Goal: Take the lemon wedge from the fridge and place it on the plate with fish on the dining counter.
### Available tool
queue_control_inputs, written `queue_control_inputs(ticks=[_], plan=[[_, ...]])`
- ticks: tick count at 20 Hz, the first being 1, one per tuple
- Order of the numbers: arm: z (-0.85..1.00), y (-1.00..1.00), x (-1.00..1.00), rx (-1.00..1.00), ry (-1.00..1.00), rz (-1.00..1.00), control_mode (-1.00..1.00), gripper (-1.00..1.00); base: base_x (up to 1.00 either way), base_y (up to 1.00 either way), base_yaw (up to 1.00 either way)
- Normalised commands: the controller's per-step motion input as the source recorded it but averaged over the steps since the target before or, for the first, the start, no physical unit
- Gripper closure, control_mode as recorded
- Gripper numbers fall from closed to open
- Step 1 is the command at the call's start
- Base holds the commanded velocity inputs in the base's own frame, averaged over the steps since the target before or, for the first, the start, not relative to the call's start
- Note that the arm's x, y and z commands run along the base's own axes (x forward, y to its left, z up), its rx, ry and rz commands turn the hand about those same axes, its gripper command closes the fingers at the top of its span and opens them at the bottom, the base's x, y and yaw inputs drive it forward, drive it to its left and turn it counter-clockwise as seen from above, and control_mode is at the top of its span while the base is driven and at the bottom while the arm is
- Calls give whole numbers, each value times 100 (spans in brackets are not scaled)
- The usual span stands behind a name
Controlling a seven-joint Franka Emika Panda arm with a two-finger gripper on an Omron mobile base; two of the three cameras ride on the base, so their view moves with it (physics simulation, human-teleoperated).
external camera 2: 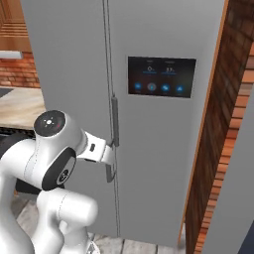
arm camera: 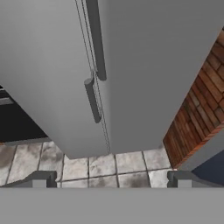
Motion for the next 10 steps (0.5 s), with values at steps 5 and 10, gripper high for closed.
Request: queue_control_inputs(ticks=[5,10], plan=[[0,0,0,0,0,0,100,-100,-7,-2,0],[0,0,-2,0,-4,0,-100,-100,-2,0,0]])
